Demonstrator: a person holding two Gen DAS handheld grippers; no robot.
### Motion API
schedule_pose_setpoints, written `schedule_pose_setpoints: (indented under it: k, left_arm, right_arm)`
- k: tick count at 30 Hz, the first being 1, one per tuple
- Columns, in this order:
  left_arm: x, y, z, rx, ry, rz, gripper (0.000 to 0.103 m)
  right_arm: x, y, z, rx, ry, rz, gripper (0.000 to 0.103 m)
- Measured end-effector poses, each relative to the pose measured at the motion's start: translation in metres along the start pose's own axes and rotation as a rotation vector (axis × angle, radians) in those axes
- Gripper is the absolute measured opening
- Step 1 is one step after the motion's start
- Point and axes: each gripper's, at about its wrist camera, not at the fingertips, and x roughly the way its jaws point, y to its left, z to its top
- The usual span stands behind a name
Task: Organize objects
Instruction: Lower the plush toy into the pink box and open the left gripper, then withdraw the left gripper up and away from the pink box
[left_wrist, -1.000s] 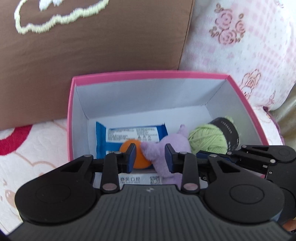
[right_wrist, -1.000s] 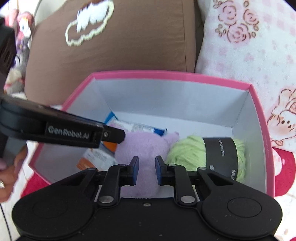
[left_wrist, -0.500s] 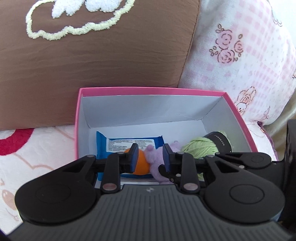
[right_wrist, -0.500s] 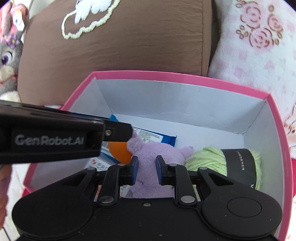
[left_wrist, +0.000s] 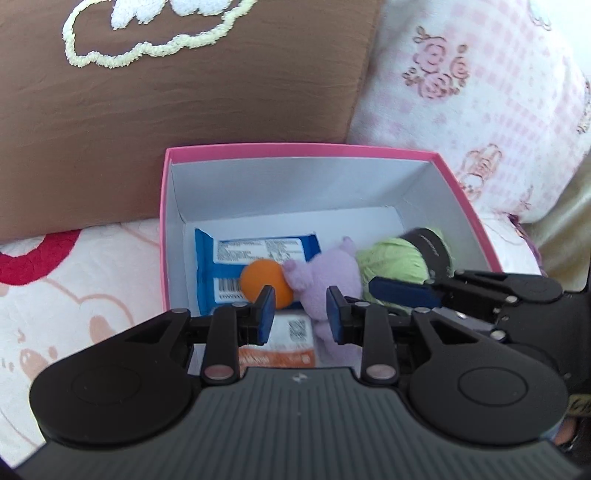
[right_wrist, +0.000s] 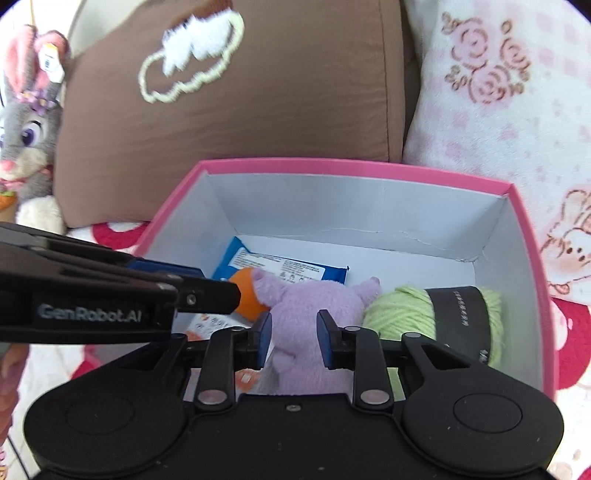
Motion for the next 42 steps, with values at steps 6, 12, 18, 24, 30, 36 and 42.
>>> schedule_pose_setpoints:
  k: [6,12,18,24,30,36,42]
  left_arm:
    - [-0.022,-0.003,0.001,-0.018,-0.012,-0.029,0.038]
    - [-0.049,-0.008,0.000,0.007,0.015,-0.042,0.042]
    - [-0.083,-0.012,-0.008,0.023,0.038,-0.051,0.042]
    - [-0.114,-0.020,-0.016,0.038,0.044,-0.055,0.044]
    - [-0.139,-0.032,-0.039,0.060,0.043,-0.057,0.046]
    - [-0.153,-0.040,-0.063,0.074,0.071,-0.063,0.046]
    - [-0.171,-0.041,-0.079,0.090,0.081,-0.051,0.048]
  right_arm:
    - [-0.023,0.003,0.002,-0.027,0.008,-0.017,0.033]
    - [-0.059,0.013,-0.004,-0.048,0.004,-0.024,0.036]
    - [-0.103,0.016,-0.015,-0.009,-0.025,-0.004,0.040]
    - [-0.138,0.024,-0.023,-0.029,-0.043,-0.014,0.040]
    - [-0.168,0.028,-0.033,-0.037,-0.067,-0.015,0.043]
    - [-0.191,0.033,-0.048,-0.043,-0.084,-0.012,0.043]
    - [-0.206,0.039,-0.062,-0.052,-0.094,-0.005,0.046]
